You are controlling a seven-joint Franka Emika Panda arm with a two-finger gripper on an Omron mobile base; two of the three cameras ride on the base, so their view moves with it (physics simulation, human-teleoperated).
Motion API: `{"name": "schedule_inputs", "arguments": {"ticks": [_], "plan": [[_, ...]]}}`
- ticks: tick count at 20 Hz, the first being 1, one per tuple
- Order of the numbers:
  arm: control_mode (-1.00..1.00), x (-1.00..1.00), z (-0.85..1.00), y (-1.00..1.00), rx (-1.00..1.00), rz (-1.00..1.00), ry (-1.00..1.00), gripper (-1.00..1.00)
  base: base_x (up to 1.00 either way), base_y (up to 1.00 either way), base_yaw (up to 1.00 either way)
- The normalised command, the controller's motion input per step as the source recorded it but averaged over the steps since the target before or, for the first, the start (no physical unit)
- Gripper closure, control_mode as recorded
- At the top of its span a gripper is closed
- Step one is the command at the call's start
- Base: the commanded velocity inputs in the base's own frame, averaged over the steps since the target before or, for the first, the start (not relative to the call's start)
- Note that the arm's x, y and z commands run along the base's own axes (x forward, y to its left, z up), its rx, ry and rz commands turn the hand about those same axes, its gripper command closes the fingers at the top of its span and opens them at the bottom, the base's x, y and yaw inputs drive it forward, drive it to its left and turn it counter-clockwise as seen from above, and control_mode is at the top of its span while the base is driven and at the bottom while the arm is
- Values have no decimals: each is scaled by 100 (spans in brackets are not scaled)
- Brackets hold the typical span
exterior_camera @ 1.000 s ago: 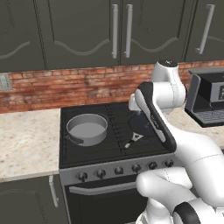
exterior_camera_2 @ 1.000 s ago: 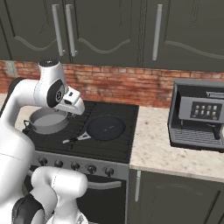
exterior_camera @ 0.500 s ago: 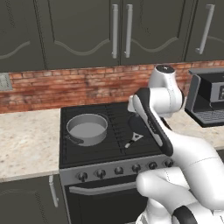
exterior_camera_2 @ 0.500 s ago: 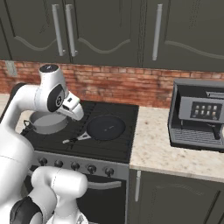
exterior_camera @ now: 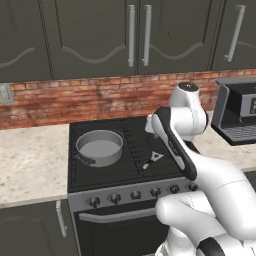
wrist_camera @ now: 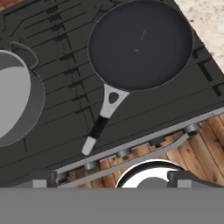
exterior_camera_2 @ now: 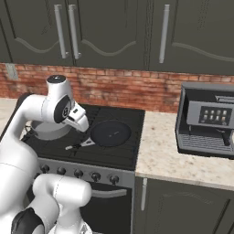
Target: Move the pot and pan from the stove into the sink.
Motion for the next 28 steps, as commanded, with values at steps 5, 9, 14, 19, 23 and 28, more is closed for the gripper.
{"name": "schedule_inputs", "arguments": {"ticks": [5,9,14,19,23,28], "plan": [[-100,16,-30,0,0,-6,1,-100,0,0,0],[-100,17,-26,0,1,-6,2,-100,0,0,0],[-100,17,-30,0,1,-6,3,-100,0,0,0],[-100,19,-30,0,1,-6,2,-100,0,0,0],[-100,17,-32,0,1,-7,3,-100,0,0,0],[-100,9,-34,0,2,-7,3,-100,0,0,0]]}}
